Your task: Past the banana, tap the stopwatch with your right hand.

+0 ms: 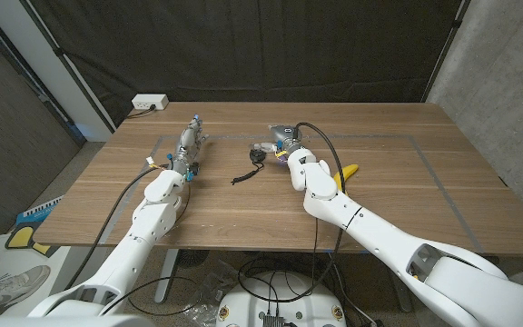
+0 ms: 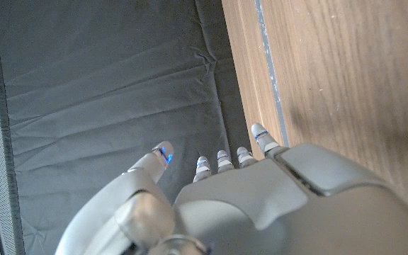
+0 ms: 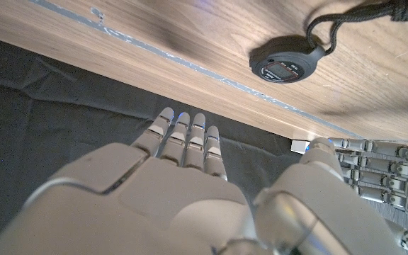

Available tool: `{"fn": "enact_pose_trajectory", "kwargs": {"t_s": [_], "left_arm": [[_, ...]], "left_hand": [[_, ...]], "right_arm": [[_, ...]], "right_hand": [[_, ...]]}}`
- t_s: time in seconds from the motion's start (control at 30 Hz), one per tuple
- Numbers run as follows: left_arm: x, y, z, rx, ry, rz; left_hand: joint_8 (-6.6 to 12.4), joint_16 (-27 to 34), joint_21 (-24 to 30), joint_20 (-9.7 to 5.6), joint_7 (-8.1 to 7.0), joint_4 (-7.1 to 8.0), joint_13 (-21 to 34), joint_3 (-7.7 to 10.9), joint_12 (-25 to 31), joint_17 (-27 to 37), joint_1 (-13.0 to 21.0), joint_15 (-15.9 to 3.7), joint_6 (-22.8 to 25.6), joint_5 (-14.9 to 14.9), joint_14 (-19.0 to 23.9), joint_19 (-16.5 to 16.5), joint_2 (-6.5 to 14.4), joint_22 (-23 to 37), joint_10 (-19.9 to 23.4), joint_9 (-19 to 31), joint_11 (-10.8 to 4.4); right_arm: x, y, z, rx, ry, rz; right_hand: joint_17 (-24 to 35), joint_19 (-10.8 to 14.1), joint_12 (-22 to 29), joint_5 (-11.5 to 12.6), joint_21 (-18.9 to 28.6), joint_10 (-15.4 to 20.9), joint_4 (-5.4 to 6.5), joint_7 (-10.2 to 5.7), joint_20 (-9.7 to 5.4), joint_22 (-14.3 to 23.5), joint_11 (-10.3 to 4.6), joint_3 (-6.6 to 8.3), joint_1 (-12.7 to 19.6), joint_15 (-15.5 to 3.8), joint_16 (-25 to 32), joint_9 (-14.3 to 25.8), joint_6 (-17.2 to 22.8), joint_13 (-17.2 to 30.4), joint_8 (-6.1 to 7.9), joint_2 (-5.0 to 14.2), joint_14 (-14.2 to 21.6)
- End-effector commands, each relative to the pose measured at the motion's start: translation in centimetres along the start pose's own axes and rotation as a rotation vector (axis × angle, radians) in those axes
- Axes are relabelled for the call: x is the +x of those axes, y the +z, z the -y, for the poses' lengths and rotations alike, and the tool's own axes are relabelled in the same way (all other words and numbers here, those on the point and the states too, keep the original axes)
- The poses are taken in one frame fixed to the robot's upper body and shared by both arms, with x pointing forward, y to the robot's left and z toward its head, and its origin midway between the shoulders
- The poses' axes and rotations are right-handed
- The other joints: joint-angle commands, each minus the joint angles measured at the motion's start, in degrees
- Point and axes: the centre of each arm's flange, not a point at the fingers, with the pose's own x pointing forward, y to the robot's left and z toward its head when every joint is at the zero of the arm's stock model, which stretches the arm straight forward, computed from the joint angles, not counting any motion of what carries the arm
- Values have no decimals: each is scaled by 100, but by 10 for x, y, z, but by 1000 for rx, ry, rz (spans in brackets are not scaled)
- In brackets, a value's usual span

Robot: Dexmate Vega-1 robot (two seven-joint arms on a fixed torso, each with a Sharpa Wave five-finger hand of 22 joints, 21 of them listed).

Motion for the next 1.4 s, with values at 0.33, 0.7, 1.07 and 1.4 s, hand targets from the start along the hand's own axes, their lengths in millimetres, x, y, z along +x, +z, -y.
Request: {"fn": "enact_pose_trajectory", "kwargs": {"t_s": [0.33, 0.7, 1.07, 1.4], "left_arm": [[-3, 3, -3, -4, 20, -6], [-3, 5, -4, 1, 18, -6], [0, 6, -2, 7, 12, -7], [1, 5, -4, 6, 17, -12]], "left_hand": [[-26, 15, 5, -16, 97, 60, 8, -341, -33, -2, -456, -59, -23, -25, -64, -319, -205, 28, -11, 7, 21], [-28, 12, 0, -17, 101, 48, 7, -418, -35, -9, -551, -70, -34, -9, -66, -316, -259, 24, -17, 5, 15], [-30, 4, -7, -15, 98, 40, 7, -478, -39, -14, -634, -78, -43, 10, -79, -316, -286, 20, -28, 2, 7], [-31, 0, -14, -13, 96, 33, 7, -514, -45, -17, -687, -74, -50, 26, -86, -317, -293, 17, -45, -1, 16]], "right_arm": [[9, 9, -19, -44, 83, -14], [13, 11, -26, -68, 96, -9], [18, 11, -31, -96, 91, -7], [23, 11, -41, -138, 83, -6]], "right_hand": [[25, -19, -24, 46, -21, -28, 36, 27, 44, 13, 47, -25, 42, 7, -16, 24, -27, 37, -22, -18, -42], [40, 32, 63, 91, -5, 199, 38, -57, 51, 19, -17, -55, 83, -106, 58, 30, 216, 50, 57, -21, 153], [40, 159, 140, 148, 35, 419, -12, -182, 21, 19, -137, -4, 280, -212, 80, 37, 421, 58, 117, 61, 278], [37, 224, 178, 175, 51, 544, -46, -265, 4, 18, -165, 29, 417, -288, 104, 40, 541, 61, 149, 104, 397]]}}
